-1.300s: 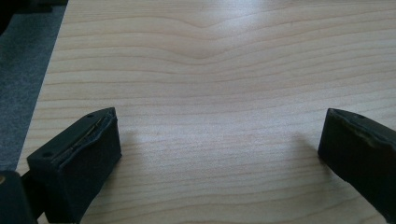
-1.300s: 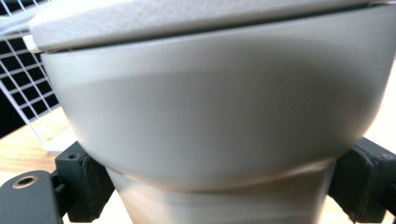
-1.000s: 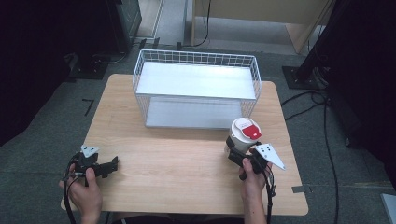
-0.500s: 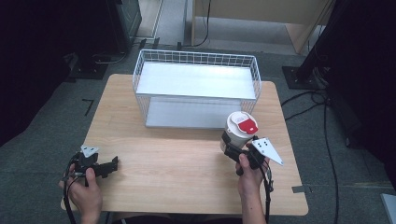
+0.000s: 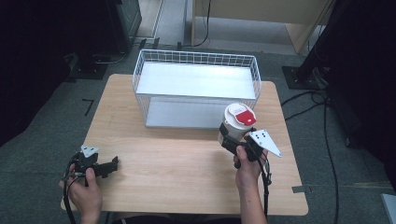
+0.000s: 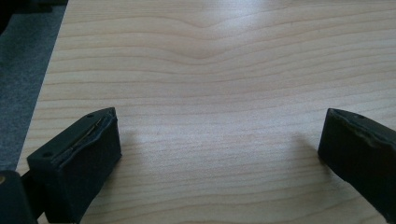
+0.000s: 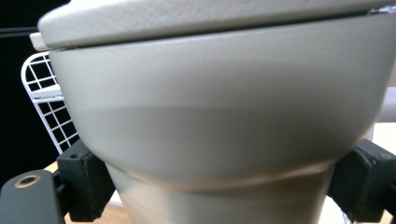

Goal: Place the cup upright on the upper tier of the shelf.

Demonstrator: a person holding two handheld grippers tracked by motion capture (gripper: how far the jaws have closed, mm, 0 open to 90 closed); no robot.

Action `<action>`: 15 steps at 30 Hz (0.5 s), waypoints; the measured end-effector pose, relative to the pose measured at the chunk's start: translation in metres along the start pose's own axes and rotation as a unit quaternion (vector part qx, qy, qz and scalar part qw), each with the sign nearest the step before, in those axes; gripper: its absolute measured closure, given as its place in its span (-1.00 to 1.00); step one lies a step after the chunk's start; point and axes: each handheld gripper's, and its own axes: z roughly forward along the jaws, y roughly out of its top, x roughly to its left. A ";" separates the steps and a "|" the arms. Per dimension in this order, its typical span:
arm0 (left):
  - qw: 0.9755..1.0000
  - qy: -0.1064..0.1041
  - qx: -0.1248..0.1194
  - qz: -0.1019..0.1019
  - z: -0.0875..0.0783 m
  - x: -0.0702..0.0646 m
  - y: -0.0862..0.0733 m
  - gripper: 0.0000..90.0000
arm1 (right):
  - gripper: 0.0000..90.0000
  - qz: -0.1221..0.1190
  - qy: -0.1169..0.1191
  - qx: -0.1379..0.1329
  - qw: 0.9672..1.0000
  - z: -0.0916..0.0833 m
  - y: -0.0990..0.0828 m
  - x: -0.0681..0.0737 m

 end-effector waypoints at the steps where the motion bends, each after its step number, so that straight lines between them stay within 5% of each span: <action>1: 1.000 0.000 0.000 0.000 0.000 0.000 0.000 -1.00 | -0.77 -0.001 0.001 0.000 1.000 0.001 0.002 0.001; 15: 1.000 0.000 0.000 0.001 0.000 0.000 0.000 -1.00 | -0.77 -0.013 0.006 -0.004 1.000 0.018 0.020 0.009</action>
